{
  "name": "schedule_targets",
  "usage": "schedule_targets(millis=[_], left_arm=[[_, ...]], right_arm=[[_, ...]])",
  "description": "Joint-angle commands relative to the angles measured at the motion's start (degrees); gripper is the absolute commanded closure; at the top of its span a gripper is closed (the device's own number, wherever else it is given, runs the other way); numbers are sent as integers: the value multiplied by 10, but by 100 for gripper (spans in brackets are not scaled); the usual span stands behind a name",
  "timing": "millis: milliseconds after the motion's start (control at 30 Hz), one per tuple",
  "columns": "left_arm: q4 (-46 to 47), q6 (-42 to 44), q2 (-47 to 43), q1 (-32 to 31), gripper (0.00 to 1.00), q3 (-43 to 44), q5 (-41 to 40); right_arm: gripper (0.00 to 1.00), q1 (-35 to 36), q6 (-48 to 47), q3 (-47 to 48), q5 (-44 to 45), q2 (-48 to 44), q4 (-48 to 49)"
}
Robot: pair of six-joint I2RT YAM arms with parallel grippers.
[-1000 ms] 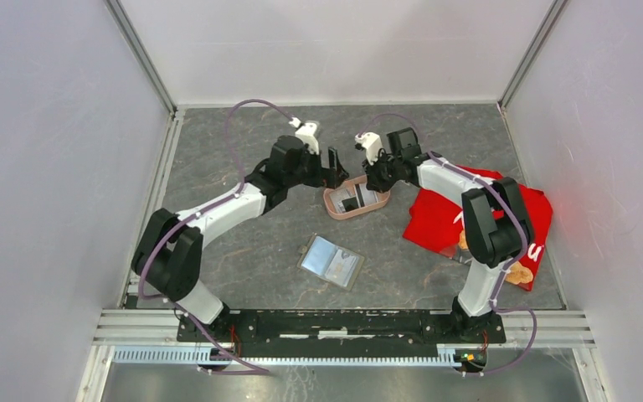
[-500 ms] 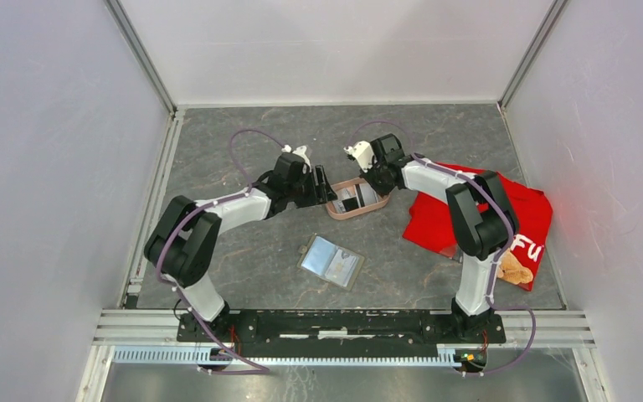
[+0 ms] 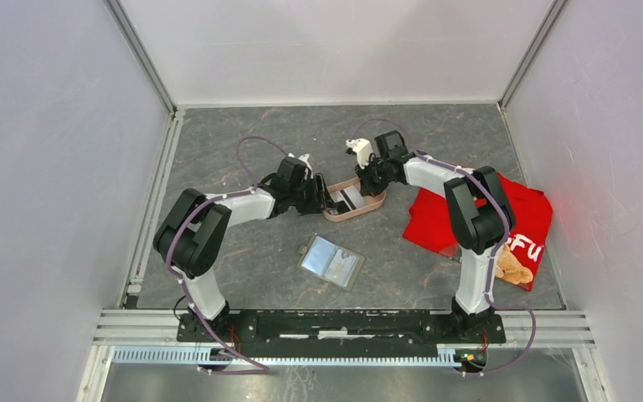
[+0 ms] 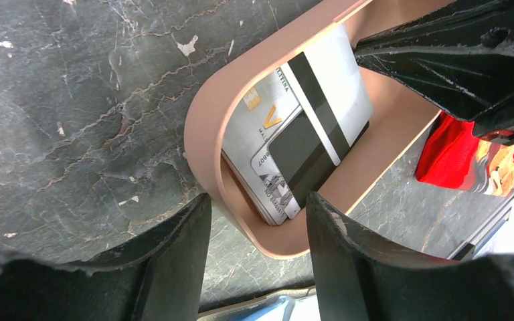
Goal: Put the credit cards into the card holder
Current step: Pick up the credit card from the storage box.
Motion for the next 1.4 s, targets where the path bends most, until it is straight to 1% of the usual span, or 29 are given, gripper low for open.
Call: schedule_targets(millis=[0, 167, 367, 467, 567, 667, 767, 867, 1033, 1100, 1300, 1367], left_arm=[[58, -24, 1, -5, 39, 9, 34], [83, -32, -5, -2, 37, 3, 46], [108, -44, -16, 6, 36, -10, 48], [110, -44, -13, 9, 36, -11, 51], [118, -48, -12, 11, 35, -13, 53], [121, -48, -15, 14, 35, -14, 52], [128, -51, -19, 20, 35, -19, 51], [128, -53, -20, 24, 35, -21, 51], [120, -49, -17, 29, 36, -15, 52], [115, -47, -19, 30, 38, -15, 46], [125, -47, -35, 36, 45, -24, 44], [141, -52, -50, 38, 45, -34, 41]], right_arm=[[98, 3, 65, 8, -146, 41, 9], [98, -16, 112, 6, -231, 62, 37], [97, -47, 174, -19, -327, 45, 99], [98, -52, 196, -27, -364, 38, 123], [97, -52, 221, -39, -387, 28, 153], [97, -52, 230, -41, -403, 23, 162], [97, -52, 234, -45, -405, 14, 169], [96, -52, 228, -44, -389, 6, 164], [95, -54, 181, -29, -304, -6, 114], [95, -55, 169, -31, -289, -16, 113], [94, -50, 185, -28, -342, -11, 140], [94, -45, 188, -28, -352, -12, 147]])
